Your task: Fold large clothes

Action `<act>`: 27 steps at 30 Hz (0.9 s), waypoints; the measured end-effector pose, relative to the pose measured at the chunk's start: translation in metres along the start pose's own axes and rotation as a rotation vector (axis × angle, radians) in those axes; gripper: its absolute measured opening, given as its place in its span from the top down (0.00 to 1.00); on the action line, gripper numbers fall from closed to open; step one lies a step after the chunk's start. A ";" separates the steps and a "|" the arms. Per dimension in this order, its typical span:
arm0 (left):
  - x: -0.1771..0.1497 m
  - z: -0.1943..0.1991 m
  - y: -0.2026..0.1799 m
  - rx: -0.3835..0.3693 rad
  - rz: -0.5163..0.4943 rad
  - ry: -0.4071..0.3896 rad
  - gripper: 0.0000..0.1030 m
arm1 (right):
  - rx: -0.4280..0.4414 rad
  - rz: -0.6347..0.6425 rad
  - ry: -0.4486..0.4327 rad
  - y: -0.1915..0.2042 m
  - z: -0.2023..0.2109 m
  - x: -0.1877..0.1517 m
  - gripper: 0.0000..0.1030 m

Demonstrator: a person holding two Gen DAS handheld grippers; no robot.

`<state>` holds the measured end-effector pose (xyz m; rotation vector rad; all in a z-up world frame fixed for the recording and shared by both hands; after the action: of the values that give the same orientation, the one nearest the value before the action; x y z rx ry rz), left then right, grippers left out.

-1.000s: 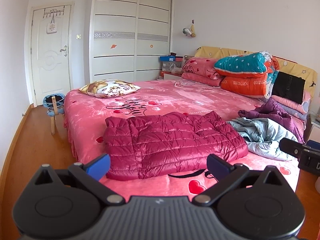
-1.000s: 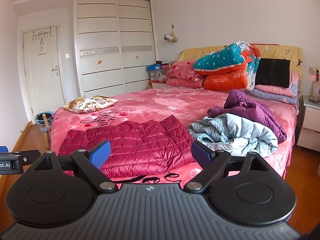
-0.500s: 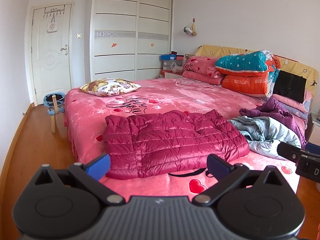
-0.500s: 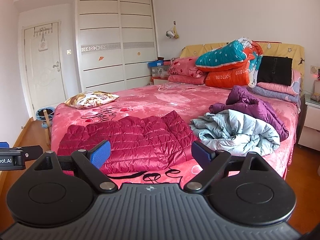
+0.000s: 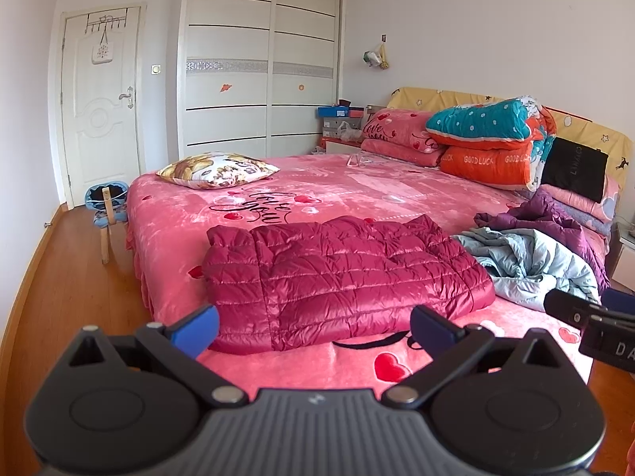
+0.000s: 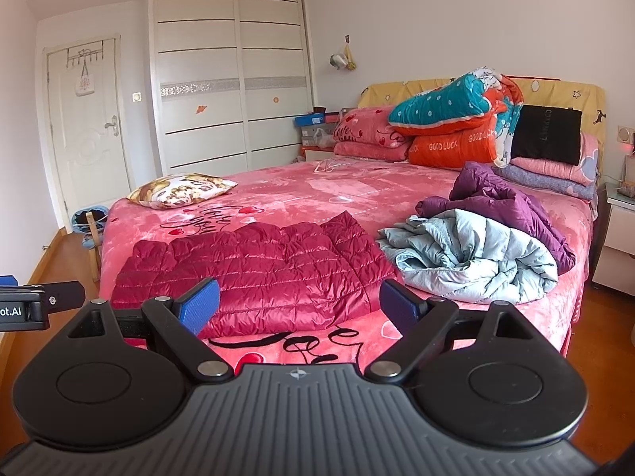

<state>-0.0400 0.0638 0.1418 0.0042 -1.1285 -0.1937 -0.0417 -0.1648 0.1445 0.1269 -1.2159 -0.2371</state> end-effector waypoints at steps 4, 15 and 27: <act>0.000 -0.001 0.000 0.003 0.001 0.001 0.01 | -0.001 0.003 0.004 -0.002 -0.001 0.000 0.00; -0.001 -0.003 0.002 0.004 0.001 0.003 0.01 | 0.003 0.014 0.016 -0.004 -0.002 -0.001 0.00; -0.005 -0.007 0.004 0.011 0.012 0.012 0.01 | 0.005 0.016 0.026 -0.008 -0.005 -0.003 0.00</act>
<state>-0.0353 0.0673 0.1352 0.0079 -1.1177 -0.1765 -0.0393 -0.1719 0.1386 0.1241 -1.1913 -0.2177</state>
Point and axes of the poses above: each gripper's, at about its wrist camera, not at the fingertips, and z roughly against the way its jaws point, y to its left, x to its top, the point moved 9 cm from there along -z, roughly the way its jaws point, and after that the axes turned 9 degrees about -z, right-handed, at the moved point
